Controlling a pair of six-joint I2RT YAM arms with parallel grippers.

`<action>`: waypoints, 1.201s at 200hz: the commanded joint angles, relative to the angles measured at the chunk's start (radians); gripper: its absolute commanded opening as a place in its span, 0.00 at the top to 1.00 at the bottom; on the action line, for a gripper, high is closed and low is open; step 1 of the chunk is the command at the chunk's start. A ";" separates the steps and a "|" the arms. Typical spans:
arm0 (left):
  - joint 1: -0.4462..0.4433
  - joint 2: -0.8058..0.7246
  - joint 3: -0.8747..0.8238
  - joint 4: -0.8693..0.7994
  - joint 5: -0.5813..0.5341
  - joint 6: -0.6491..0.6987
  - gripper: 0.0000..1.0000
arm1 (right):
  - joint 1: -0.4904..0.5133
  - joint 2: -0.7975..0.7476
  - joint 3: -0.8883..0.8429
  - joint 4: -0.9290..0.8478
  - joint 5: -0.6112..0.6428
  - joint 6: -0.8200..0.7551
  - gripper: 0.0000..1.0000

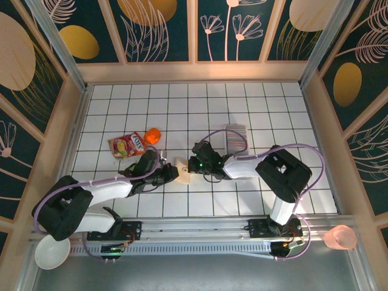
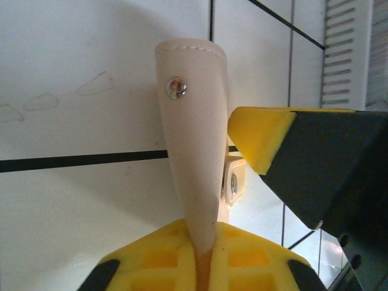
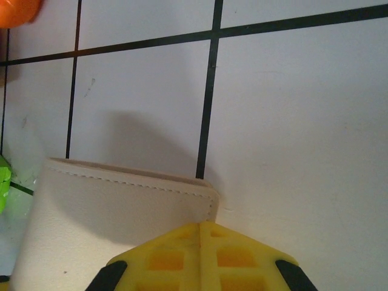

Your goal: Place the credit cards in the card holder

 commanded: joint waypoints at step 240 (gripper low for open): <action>-0.006 -0.170 0.305 0.110 -0.077 0.599 1.00 | -0.097 -0.491 0.128 -0.123 -0.065 -0.117 0.48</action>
